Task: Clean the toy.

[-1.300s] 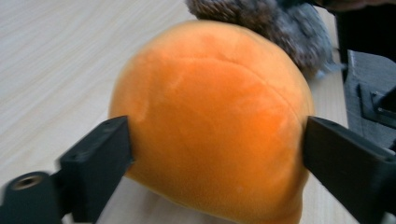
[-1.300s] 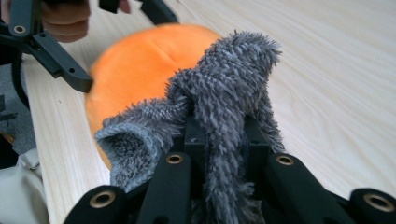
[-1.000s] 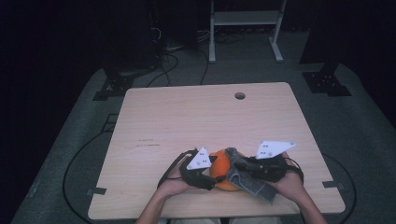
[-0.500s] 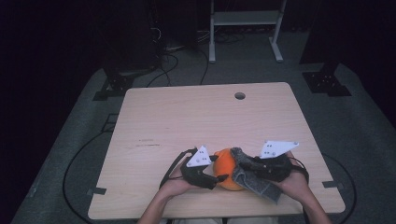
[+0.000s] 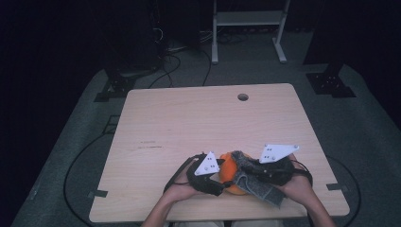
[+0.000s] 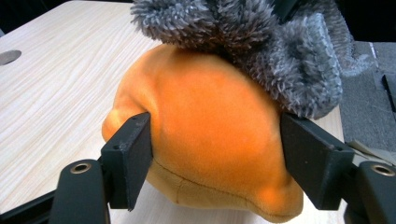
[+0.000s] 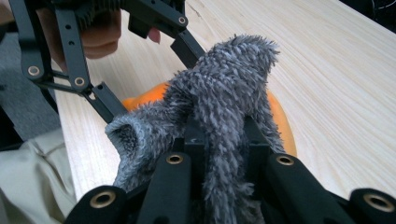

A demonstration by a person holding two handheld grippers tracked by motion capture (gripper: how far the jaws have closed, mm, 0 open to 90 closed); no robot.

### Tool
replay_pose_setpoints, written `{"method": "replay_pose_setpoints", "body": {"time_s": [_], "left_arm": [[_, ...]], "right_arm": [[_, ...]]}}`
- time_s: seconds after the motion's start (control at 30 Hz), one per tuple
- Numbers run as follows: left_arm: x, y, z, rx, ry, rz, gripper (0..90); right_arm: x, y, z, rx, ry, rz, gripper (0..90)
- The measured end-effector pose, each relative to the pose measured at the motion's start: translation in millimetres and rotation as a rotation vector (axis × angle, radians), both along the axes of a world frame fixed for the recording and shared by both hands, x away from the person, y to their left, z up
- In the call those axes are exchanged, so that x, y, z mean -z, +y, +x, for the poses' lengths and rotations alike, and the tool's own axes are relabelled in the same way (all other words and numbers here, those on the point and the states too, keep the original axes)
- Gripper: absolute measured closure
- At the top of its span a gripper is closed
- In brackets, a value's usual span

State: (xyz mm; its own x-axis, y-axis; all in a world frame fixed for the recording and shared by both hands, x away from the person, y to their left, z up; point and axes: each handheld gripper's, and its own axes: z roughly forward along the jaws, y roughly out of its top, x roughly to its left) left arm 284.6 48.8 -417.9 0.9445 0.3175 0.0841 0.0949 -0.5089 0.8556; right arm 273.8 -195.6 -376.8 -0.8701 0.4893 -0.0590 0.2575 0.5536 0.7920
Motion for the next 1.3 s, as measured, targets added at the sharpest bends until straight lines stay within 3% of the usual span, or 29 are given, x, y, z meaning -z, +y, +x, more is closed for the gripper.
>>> {"method": "replay_pose_setpoints", "body": {"time_s": [0.13, 0.23, 0.37, 0.43, 0.53, 0.63, 0.73, 0.87, 0.97, 1.13, 1.2, 1.3], "left_arm": [[1.1, 0.2, -0.6, 0.003, -0.003, 0.020, 26.2], [1.9, 3.0, -0.2, 0.002, -0.003, 0.034, 26.8], [5.0, 7.1, 3.2, 0.002, 0.002, 0.070, 27.8], [8.3, 12.2, 6.7, -0.008, 0.023, 0.082, 27.7], [6.6, 15.0, 8.6, -0.002, 0.038, 0.052, 23.4], [1.9, 13.1, 8.2, -0.002, 0.021, -0.001, 19.2], [4.4, 12.5, 7.7, -0.001, 0.004, 0.024, 22.9], [8.9, 19.2, 10.7, -0.018, 0.026, 0.053, 26.0], [8.8, 21.2, 11.9, -0.015, 0.033, 0.044, 25.8], [3.1, 15.9, 7.2, 0.004, -0.022, 0.010, 21.6], [4.5, 15.6, 6.8, 0.002, -0.031, 0.024, 23.4], [7.3, 18.1, 8.9, -0.008, -0.009, 0.043, 28.1]], "right_arm": [[0.6, 9.5, -3.5, -0.047, 0.015, 0.043, 76.6], [2.7, 14.6, -3.3, -0.072, 0.025, 0.043, 76.7], [5.6, 0.0, 3.9, -0.025, 0.035, 0.052, 76.7], [12.1, -8.5, 8.7, 0.028, 0.038, 0.026, 76.7], [21.9, -13.1, 12.5, 0.040, 0.074, 0.060, 76.8], [19.5, -6.4, 9.2, 0.037, 0.040, 0.038, 76.7], [19.9, -0.8, 6.7, 0.020, 0.023, 0.027, 76.7], [22.5, -6.1, 10.1, 0.025, 0.041, 0.030, 76.6], [27.6, -11.8, 12.7, 0.050, 0.060, 0.036, 76.6], [29.4, -10.6, 12.4, 0.058, 0.053, 0.031, 76.5], [29.5, -9.3, 12.2, 0.053, 0.046, 0.032, 76.5], [29.5, -9.1, 11.6, 0.046, 0.045, 0.033, 76.4]]}}
